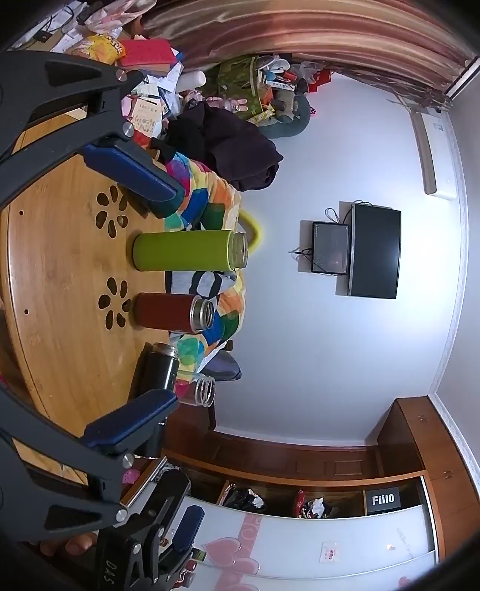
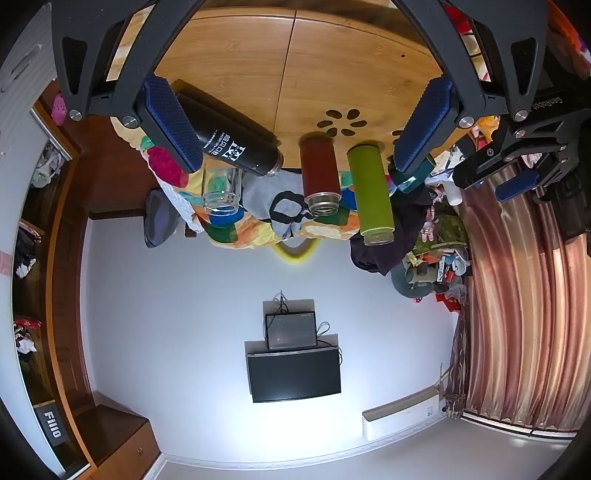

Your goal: Flip cup upside down

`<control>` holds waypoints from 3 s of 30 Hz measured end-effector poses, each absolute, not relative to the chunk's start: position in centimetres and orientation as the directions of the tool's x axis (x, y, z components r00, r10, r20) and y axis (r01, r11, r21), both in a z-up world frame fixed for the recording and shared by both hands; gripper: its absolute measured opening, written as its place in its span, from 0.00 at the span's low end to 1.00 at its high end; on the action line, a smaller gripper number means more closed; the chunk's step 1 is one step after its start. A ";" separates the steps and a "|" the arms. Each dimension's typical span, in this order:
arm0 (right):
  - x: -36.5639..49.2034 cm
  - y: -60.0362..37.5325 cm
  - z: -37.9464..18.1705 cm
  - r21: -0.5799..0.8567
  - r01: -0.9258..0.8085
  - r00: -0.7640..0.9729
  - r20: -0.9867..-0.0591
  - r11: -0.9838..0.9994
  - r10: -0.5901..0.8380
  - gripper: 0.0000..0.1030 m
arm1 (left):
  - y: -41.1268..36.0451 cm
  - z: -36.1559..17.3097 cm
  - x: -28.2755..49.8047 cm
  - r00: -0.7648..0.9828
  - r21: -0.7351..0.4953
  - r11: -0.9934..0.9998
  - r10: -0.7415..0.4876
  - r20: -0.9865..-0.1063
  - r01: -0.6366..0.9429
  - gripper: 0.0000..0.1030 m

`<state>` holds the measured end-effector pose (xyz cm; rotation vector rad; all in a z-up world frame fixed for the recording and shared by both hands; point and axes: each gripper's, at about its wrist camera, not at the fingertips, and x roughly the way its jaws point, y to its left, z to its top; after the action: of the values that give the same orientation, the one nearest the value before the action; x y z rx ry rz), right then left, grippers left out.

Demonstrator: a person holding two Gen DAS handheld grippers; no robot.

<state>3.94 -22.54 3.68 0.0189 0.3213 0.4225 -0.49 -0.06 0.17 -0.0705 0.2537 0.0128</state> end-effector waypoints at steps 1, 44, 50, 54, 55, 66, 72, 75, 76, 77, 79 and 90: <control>3.9 -22.5 3.7 0.084 -0.401 0.862 -0.302 0.912 0.406 1.00 | -0.2 0.3 -0.6 0.969 -0.067 0.998 0.004 -0.249 -0.022 1.00; 2.8 -22.4 4.6 0.062 -0.414 0.867 -0.279 0.908 0.414 1.00 | -0.3 0.9 -1.0 0.974 -0.065 0.997 0.012 -0.228 -0.028 1.00; 2.7 -22.4 4.7 0.061 -0.415 0.867 -0.276 0.908 0.415 1.00 | -0.6 1.3 -1.1 0.975 -0.064 0.998 0.012 -0.223 -0.027 1.00; 2.7 -22.4 4.7 0.061 -0.415 0.867 -0.276 0.908 0.415 1.00 | -0.6 1.3 -1.1 0.975 -0.065 0.998 0.011 -0.223 -0.027 1.00; 2.7 -22.4 4.7 0.061 -0.415 0.867 -0.276 0.908 0.415 1.00 | -0.6 1.4 -1.2 0.975 -0.065 0.998 0.011 -0.221 -0.026 1.00; 2.7 -22.4 4.7 0.062 -0.415 0.867 -0.275 0.908 0.416 1.00 | -1.0 1.9 -1.3 0.976 -0.055 0.998 0.011 -0.218 -0.024 1.00; 2.9 -22.7 4.7 0.063 -0.411 0.869 -0.275 0.910 0.412 1.00 | -1.1 1.6 -0.6 0.973 -0.048 0.999 0.009 -0.230 -0.020 1.00; 3.5 -23.2 4.4 0.068 -0.399 0.870 -0.285 0.914 0.401 1.00 | -1.1 0.9 1.2 0.969 -0.055 0.998 0.004 -0.245 -0.019 1.00; 3.8 -23.4 4.2 0.068 -0.388 0.873 -0.292 0.919 0.390 1.00 | -1.1 0.6 1.9 0.970 -0.063 0.998 0.000 -0.243 -0.015 1.00; 4.1 -23.6 4.0 0.066 -0.378 0.875 -0.299 0.924 0.379 1.00 | -1.1 0.3 2.9 0.971 -0.076 0.997 -0.012 -0.237 -0.006 1.00; 4.7 -24.0 3.4 0.062 -0.355 0.880 -0.315 0.933 0.356 1.00 | -1.3 -0.5 4.9 0.967 -0.088 0.996 -0.027 -0.254 0.005 1.00; 8.1 -27.3 -0.2 0.115 -0.298 0.862 -0.394 0.948 0.319 1.00 | -2.7 -6.3 20.2 0.834 -0.088 0.996 -0.056 -0.549 0.008 0.86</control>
<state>8.15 -27.35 -0.24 0.0503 0.4212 0.3240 20.24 -2.69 -6.35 -0.0834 0.5838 -0.0339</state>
